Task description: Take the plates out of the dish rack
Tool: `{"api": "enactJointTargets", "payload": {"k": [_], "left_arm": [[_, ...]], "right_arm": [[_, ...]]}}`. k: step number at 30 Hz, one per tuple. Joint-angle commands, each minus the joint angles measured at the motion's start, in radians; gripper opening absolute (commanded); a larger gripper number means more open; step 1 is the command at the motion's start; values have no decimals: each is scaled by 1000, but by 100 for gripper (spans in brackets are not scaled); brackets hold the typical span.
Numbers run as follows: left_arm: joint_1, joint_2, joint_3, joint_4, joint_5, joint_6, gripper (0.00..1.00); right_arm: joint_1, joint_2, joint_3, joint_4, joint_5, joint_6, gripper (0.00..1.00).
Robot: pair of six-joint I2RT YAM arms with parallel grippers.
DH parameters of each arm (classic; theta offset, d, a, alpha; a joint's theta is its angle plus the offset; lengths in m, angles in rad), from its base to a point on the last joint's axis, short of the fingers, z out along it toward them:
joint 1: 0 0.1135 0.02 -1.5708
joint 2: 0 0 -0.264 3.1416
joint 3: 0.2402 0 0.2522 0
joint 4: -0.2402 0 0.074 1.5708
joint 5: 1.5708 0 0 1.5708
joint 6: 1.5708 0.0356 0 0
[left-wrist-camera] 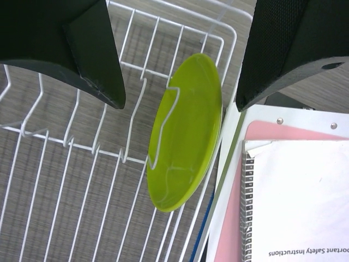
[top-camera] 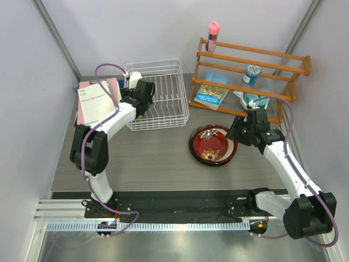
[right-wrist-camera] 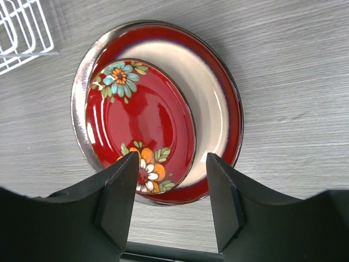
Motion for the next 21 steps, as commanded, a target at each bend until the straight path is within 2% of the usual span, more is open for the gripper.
{"api": "enactJointTargets", "payload": {"k": [1, 3, 8, 12, 14, 18, 21], "left_arm": [[19, 25, 65, 27, -40, 12, 76], [29, 41, 71, 27, -35, 10, 66], [46, 52, 68, 13, -21, -8, 54], [50, 41, 39, 12, -18, -19, 38], [52, 39, 33, 9, -15, -25, 38], [53, 44, 25, 2, -13, -28, 22], [55, 50, 23, -8, -9, -33, 22]], "right_arm": [[-3, 22, 33, 24, -17, -26, 58], [-3, 30, 33, 31, -10, -27, 58], [-3, 41, 30, 35, -19, -29, 58], [-3, 44, 28, 38, -28, -30, 58], [-4, 45, 27, 39, -36, -30, 58], [-4, 44, 24, 42, -44, -29, 58], [-3, 41, 22, 42, -54, -29, 58]]}}
